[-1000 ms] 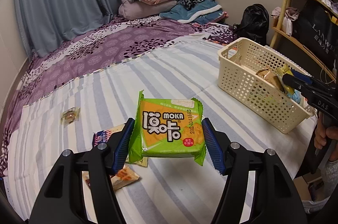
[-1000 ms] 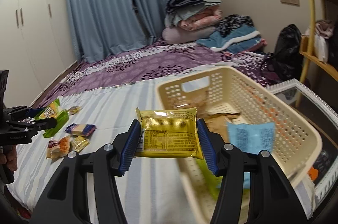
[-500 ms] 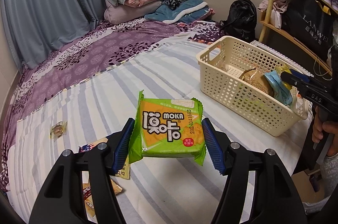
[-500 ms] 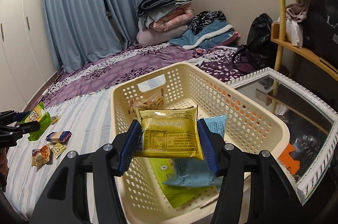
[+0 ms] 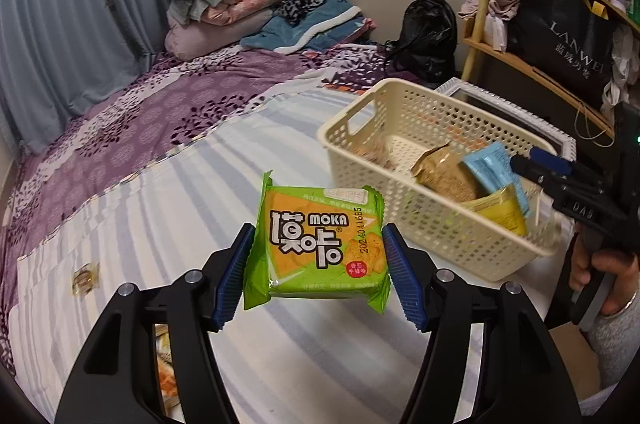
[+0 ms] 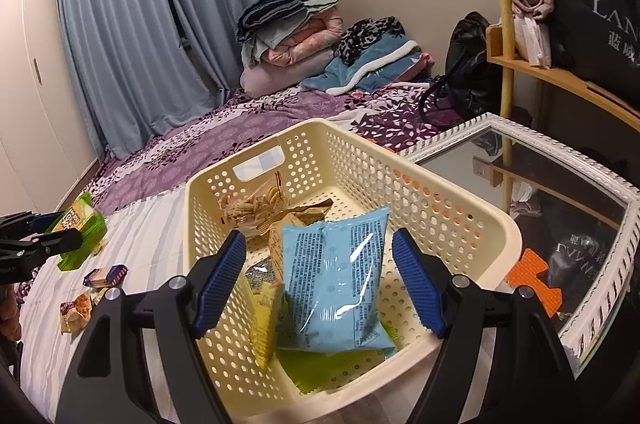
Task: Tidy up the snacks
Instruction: 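Carry the green MOKA pack and yellow packet to the cream basket with both tools, then lower both packs into the basket and open both tools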
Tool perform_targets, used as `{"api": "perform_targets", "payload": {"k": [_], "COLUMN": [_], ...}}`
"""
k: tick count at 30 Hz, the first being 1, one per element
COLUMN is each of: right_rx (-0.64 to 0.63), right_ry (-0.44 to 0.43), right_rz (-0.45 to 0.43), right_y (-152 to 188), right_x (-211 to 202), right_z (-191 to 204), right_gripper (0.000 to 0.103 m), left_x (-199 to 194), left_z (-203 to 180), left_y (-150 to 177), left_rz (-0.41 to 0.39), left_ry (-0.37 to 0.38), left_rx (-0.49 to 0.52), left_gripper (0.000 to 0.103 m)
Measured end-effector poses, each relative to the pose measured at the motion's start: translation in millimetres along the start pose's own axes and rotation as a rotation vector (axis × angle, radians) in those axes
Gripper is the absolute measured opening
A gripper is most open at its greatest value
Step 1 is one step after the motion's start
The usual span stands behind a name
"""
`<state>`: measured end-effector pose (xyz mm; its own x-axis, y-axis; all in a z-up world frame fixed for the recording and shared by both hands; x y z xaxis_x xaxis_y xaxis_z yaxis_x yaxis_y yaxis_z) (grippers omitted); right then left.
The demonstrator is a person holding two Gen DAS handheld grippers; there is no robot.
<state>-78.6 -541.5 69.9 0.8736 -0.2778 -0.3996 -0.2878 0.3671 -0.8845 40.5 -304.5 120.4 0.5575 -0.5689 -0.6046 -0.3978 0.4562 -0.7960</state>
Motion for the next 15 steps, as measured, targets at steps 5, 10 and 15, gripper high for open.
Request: {"api": "perform_targets", "payload": {"k": [5,10,15], "right_rx": [0.011,0.028,0.035], "right_ry": [-0.001,0.003,-0.001], "right_rz": [-0.008,-0.016,-0.016], "right_y": [0.1,1.5,3.0], "right_x": [-2.2,-6.9,-10.5], "right_z": [-4.7,-10.7,-14.8], "right_gripper": [0.075,0.079,0.079], "left_x": [15.1,33.4,55.4], "left_z": [-27.3,-56.7,-81.6], "left_y": [-18.2,-36.1,-47.7], "left_rz": [-0.014,-0.023,-0.020], "left_ry": [0.054,0.119,0.181], "left_rx": [0.014,0.023,0.015], "left_gripper": [0.066,0.066,0.066]}}
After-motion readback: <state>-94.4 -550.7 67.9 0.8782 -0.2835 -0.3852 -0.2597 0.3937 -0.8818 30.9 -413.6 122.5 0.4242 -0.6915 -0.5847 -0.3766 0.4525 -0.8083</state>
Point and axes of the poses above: each gripper's, at about its wrist camera, not at the fingertips, and x roughly the way its jaws point, z to its left, y to its underside, the point moved 7 cm from there along x, roughly the way its jaws point, and after that the axes turned 9 degrees about -z, right-handed, at the moved point
